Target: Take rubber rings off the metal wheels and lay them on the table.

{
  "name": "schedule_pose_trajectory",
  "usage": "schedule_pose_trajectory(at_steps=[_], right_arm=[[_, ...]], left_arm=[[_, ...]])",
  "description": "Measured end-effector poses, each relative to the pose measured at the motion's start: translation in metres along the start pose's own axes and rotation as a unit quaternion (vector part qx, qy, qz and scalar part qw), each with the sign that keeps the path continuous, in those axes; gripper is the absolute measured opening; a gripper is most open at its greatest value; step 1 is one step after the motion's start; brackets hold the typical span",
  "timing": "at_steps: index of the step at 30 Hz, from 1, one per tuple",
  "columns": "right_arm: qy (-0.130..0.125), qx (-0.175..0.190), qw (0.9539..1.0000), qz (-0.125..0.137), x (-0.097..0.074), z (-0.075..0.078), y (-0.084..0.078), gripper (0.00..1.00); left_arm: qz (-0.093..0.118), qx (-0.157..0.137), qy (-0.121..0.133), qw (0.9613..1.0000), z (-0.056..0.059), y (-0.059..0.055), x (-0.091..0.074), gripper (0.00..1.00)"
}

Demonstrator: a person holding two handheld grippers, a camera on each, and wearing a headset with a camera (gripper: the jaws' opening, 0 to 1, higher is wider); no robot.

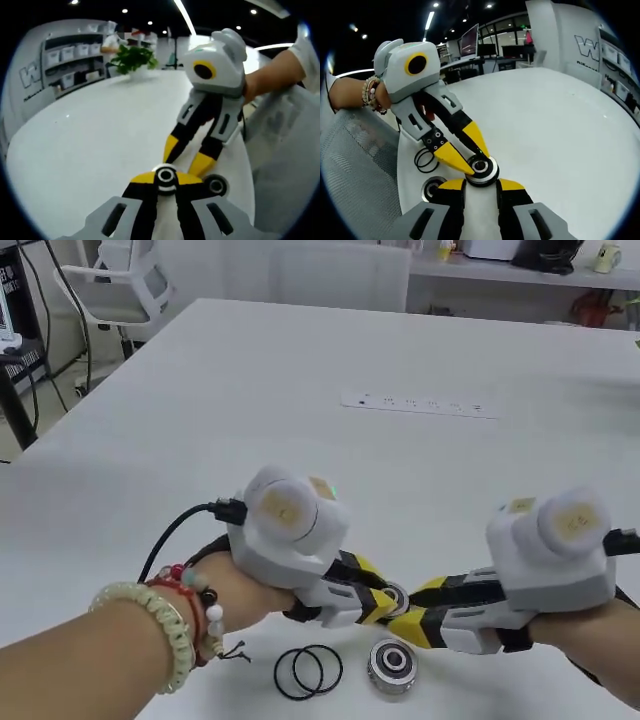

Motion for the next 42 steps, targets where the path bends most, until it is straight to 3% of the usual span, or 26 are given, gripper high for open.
schedule_pose_trajectory(at_steps=[6,20,23,29,33,35,39,42], right_arm=[[-0.001,0.002,1.0000,0.006,-0.001,0.002,0.001,0.21],[-0.001,-0.050,0.9987,-0.008,-0.003,0.001,0.002,0.14],[-0.007,-0.062,0.9979,-0.018,-0.005,0.005,-0.001,0.04],[-0.013,-0.055,0.9982,-0.017,-0.005,0.005,0.001,0.00],[-0.021,-0.024,0.9993,-0.018,-0.006,0.009,0.001,0.00],[-0.022,0.018,0.9995,-0.016,-0.007,0.011,0.001,0.00],[-0.022,0.082,0.9964,0.006,-0.011,0.016,0.003,0.00],[-0.013,0.109,0.9937,0.020,-0.013,0.013,0.006,0.00]], left_arm=[[0.000,-0.001,0.001,1.0000,0.000,0.000,0.000,0.14],[0.001,-0.001,0.002,1.0000,0.001,0.000,0.000,0.14],[0.001,-0.002,0.002,1.0000,0.001,0.000,0.000,0.14],[0.003,-0.002,0.004,1.0000,0.001,-0.001,0.000,0.14],[0.002,-0.002,0.004,1.0000,0.001,-0.001,-0.001,0.14],[0.002,-0.002,0.004,1.0000,0.002,-0.001,-0.001,0.14],[0.001,-0.005,0.005,1.0000,0.001,-0.001,-0.001,0.14],[0.002,-0.003,0.003,1.0000,0.002,-0.002,-0.001,0.14]])
Point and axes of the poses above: the centre of the closed fingertips' face, and the gripper's own axes: x roughly forward along the fingers, z roughly to its right, y roughly out of its top, the point moved 6 cm from there along -x, roughly backward along the fingers, and after that the axes turned 2 degrees about -y, right-handed, at the moved point
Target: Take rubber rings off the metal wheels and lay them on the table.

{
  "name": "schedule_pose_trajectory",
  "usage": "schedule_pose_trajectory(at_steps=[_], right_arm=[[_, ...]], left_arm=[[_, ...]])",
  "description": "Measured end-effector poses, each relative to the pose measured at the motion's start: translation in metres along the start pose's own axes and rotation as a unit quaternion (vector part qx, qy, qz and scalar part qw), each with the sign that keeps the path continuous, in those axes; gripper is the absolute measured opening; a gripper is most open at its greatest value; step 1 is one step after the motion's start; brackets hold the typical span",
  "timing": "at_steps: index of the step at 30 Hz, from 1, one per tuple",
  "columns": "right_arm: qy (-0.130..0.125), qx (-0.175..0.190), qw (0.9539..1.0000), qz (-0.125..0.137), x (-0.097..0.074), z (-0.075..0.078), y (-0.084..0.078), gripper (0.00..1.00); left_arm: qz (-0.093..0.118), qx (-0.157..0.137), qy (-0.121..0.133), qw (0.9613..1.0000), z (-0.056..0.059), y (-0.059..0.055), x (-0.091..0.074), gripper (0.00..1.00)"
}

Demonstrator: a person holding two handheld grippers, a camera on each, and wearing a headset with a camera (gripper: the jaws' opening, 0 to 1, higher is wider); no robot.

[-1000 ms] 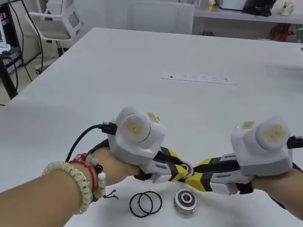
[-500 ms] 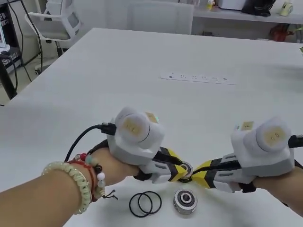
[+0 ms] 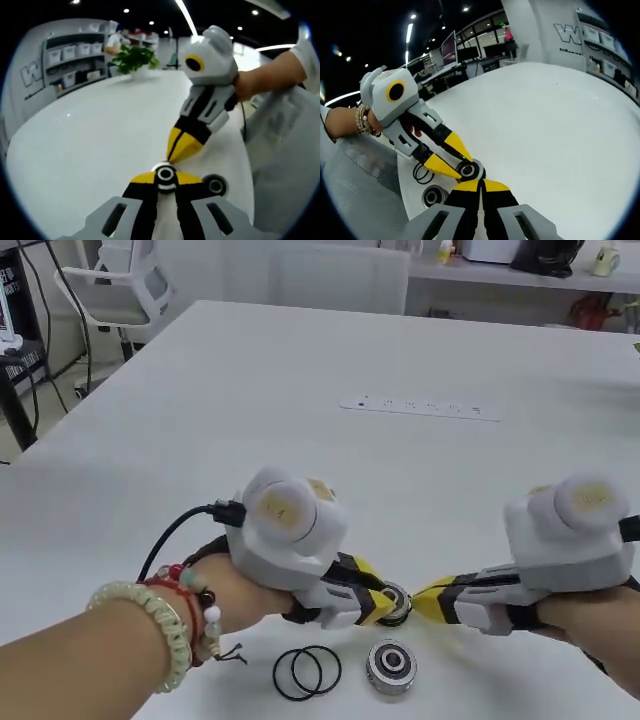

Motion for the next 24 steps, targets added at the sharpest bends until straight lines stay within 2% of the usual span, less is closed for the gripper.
schedule_pose_trajectory(at_steps=[4,6,9,12,24], right_arm=[[0.002,0.015,0.9999,-0.001,-0.0001,-0.0015,-0.0009,0.00],[0.001,0.046,0.9989,-0.004,0.0002,-0.0032,-0.0002,0.00],[0.000,0.022,0.9997,-0.002,0.0013,-0.0049,0.0016,0.00],[0.004,0.030,0.9995,-0.002,0.0007,-0.0053,0.0017,0.00],[0.007,0.023,0.9997,0.000,0.0003,-0.0078,0.0055,0.00]], left_arm=[[-0.001,0.003,-0.001,1.0000,0.0002,0.0000,-0.0002,0.14],[-0.002,0.008,-0.001,1.0000,0.0001,0.0000,-0.0002,0.13],[-0.007,0.013,0.003,0.9999,0.0002,0.0002,-0.0003,0.13],[-0.008,0.020,0.004,0.9998,-0.0006,-0.0001,-0.0001,0.13],[-0.006,0.018,0.006,0.9998,-0.0011,0.0001,-0.0014,0.13]])
Point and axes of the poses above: the centre of the closed fingertips' face, and the gripper's own axes: x roughly forward along the fingers, z roughly to its right, y roughly out of its top, the point moved 6 cm from there along -x, roughly backward along the fingers, and after that the axes turned 2 degrees about -y, right-handed, at the moved point
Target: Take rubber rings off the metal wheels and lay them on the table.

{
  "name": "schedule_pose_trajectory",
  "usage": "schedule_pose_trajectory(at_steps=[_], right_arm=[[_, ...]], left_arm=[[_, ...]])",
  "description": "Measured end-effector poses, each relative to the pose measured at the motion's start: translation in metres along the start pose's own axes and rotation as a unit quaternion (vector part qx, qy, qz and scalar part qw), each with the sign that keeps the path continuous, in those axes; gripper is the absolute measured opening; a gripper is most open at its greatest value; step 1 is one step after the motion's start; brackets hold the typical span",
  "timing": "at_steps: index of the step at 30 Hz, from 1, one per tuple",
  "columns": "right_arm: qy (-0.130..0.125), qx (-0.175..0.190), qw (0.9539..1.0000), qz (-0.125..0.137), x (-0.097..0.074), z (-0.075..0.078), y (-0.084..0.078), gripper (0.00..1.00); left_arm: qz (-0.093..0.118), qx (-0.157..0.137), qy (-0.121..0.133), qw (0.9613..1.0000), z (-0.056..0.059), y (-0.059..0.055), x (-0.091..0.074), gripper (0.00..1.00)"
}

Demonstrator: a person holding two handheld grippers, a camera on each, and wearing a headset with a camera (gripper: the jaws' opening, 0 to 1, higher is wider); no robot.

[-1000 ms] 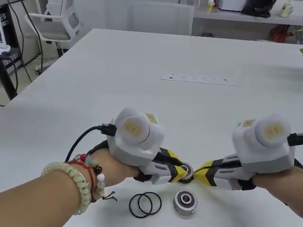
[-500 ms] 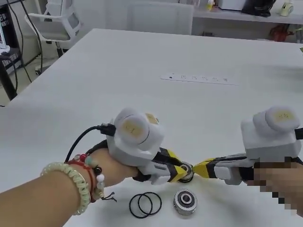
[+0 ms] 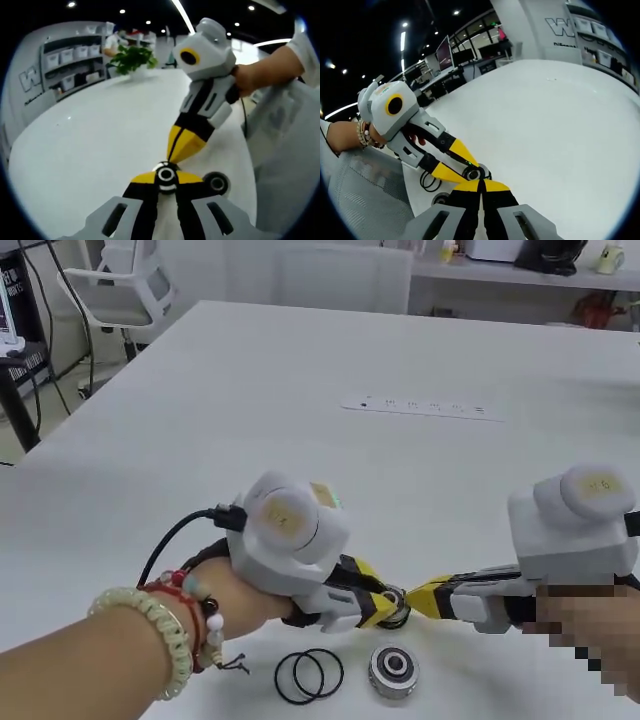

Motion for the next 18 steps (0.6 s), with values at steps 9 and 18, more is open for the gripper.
schedule_pose_trajectory(at_steps=[9,18], right_arm=[[0.005,-0.002,1.0000,0.003,-0.0003,-0.0017,0.0017,0.00],[0.014,0.004,0.9999,0.006,0.0000,-0.0029,0.0027,0.00]], left_arm=[[0.002,-0.001,0.000,1.0000,-0.0001,0.0000,0.0001,0.13],[-0.001,0.001,0.001,1.0000,0.0002,0.0001,0.0009,0.13]])
Point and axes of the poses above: the centre of the closed fingertips' face, and the gripper's own axes: x roughly forward along the fingers, z roughly to its right, y roughly out of its top, the point moved 6 cm from there along -x, roughly backward along the fingers, and after that the axes turned 2 degrees about -y, right-handed, at the moved point
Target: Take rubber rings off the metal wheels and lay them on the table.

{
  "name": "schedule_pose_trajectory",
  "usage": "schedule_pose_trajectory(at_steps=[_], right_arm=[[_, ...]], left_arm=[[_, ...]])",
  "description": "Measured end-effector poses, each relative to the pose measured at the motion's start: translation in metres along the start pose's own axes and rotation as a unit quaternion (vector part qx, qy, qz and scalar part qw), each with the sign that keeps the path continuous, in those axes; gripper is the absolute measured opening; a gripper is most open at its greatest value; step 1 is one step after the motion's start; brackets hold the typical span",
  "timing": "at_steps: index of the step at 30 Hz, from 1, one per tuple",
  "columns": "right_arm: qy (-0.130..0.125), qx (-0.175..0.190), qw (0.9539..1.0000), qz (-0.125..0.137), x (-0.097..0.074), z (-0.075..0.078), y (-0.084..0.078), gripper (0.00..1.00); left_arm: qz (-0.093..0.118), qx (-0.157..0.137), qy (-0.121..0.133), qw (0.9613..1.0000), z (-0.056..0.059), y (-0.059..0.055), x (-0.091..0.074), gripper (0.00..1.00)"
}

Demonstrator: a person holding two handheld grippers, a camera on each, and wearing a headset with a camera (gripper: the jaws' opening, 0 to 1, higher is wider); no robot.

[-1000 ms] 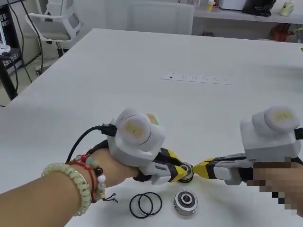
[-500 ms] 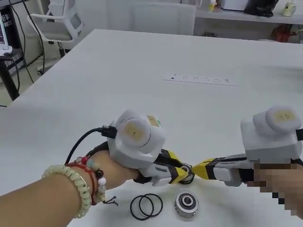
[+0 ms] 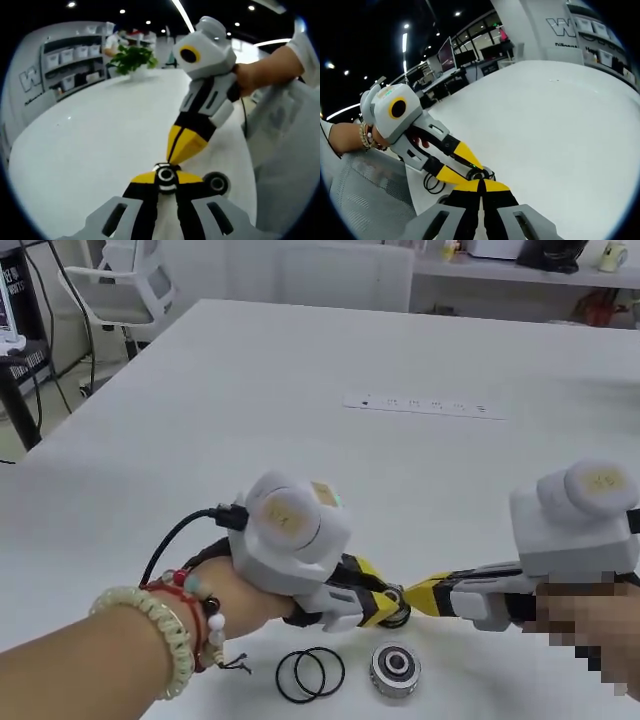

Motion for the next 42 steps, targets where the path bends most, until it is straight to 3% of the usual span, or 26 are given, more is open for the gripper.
schedule_pose_trajectory(at_steps=[17,18,19,22,26,28,33,34,37,42], right_arm=[[0.019,-0.011,0.9997,0.013,0.001,-0.006,0.005,0.00],[0.028,-0.008,0.9986,0.045,0.001,-0.009,0.013,0.00],[0.031,0.004,0.9988,0.038,-0.001,-0.010,0.013,0.00],[0.016,-0.015,0.9994,0.025,0.000,-0.008,0.009,0.00],[0.008,-0.010,0.9998,0.018,0.000,-0.005,0.006,0.00],[0.005,-0.009,0.9998,0.015,-0.001,-0.004,0.006,0.00],[0.009,-0.004,0.9998,0.016,-0.001,-0.005,0.006,0.00],[0.008,-0.002,0.9998,0.016,-0.001,-0.005,0.006,0.00],[0.003,0.002,0.9999,0.013,-0.002,-0.002,0.005,0.00],[0.002,0.009,0.9999,0.014,-0.004,-0.001,0.005,0.00]], left_arm=[[0.000,-0.005,0.002,1.0000,0.001,0.001,0.002,0.13],[0.001,-0.006,0.002,1.0000,0.001,0.001,0.002,0.13],[0.001,-0.006,0.002,1.0000,0.001,0.001,0.002,0.13],[-0.005,0.011,0.003,0.9999,0.002,0.002,0.003,0.13],[-0.006,-0.005,0.002,1.0000,0.001,0.004,0.004,0.14],[-0.013,-0.008,-0.002,0.9999,0.001,0.005,0.003,0.14],[-0.036,0.015,-0.010,0.9992,0.003,0.009,0.000,0.15],[-0.048,0.010,-0.018,0.9986,0.005,0.009,-0.001,0.16],[-0.042,0.021,-0.019,0.9987,0.006,0.018,-0.009,0.20],[-0.043,0.007,-0.032,0.9985,0.009,0.029,-0.028,0.30]])
Point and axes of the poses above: the centre of the closed fingertips' face, and the gripper's own axes: x roughly forward along the fingers, z roughly to its right, y roughly out of its top, the point moved 6 cm from there along -x, roughly backward along the fingers, and after that the axes turned 2 degrees about -y, right-handed, at the moved point
